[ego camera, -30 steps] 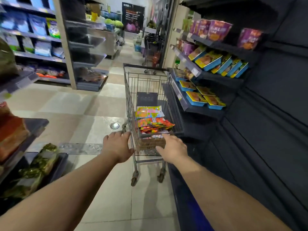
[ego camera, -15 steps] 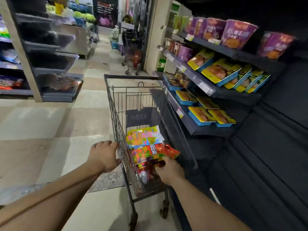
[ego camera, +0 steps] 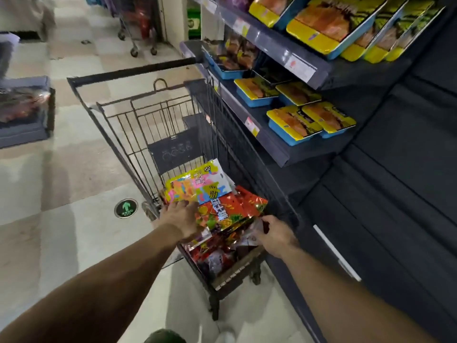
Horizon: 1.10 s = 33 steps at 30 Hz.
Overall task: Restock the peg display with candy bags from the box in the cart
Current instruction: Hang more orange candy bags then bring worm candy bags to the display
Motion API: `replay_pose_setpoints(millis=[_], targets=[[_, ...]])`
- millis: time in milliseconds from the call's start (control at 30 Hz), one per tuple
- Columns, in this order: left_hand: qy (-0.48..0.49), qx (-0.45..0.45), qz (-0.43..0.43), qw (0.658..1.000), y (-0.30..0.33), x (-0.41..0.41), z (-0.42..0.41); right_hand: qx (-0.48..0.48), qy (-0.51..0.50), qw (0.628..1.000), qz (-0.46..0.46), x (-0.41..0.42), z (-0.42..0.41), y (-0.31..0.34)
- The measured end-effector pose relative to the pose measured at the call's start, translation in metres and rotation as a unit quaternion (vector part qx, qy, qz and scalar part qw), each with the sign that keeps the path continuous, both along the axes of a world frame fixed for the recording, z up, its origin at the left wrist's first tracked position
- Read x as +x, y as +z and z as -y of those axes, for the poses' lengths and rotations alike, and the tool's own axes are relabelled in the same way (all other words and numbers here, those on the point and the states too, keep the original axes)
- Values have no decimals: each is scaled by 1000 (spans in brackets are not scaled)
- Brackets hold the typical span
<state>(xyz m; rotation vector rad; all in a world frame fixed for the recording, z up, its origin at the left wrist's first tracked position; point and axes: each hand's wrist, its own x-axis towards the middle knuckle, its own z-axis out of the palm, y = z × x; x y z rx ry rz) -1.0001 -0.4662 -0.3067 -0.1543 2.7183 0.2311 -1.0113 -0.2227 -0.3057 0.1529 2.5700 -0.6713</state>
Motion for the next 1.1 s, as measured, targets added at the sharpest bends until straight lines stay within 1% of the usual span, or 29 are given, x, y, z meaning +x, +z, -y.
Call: replay_pose_setpoints(millis=[167, 267, 367, 467, 567, 667, 733, 833, 900, 967, 1000, 1033, 1067, 1100], targets=[[-37, -29, 36, 998, -25, -46, 13, -9, -27, 999, 36, -32, 9, -32], [-65, -18, 51, 996, -50, -75, 19, -12, -55, 997, 54, -53, 20, -52], [-98, 4, 79, 992, -80, -100, 26, -37, -124, 988, 89, -69, 38, -77], [-160, 5, 112, 981, -111, -123, 34, -38, -189, 974, 120, -79, 58, -103], [-245, -33, 121, 961, -137, -148, 44, -36, -255, 960, 106, -91, 75, -126], [-316, -73, 138, 936, -159, -173, 50, -2, -317, 945, 84, -107, 87, -143], [-319, -87, 154, 931, -171, -187, 52, 16, -343, 935, 86, -109, 89, -155], [-289, -80, 167, 939, -181, -201, 52, 21, -369, 926, 70, -99, 87, -165], [-258, -27, 152, 954, -184, -207, 51, 0, -376, 925, 51, -91, 87, -159], [-224, 68, 111, 966, -180, -212, 47, -60, -385, 920, 35, -82, 91, -150], [-206, 129, 94, 965, -176, -213, 42, -104, -389, 915, 31, -78, 92, -147], [-175, 201, 89, 960, -170, -213, 37, -151, -390, 908, 35, -76, 93, -141], [-124, 285, 98, 945, -165, -214, 31, -195, -387, 900, 50, -75, 94, -138], [-63, 358, 123, 923, -161, -215, 27, -234, -380, 892, 73, -76, 94, -133]])
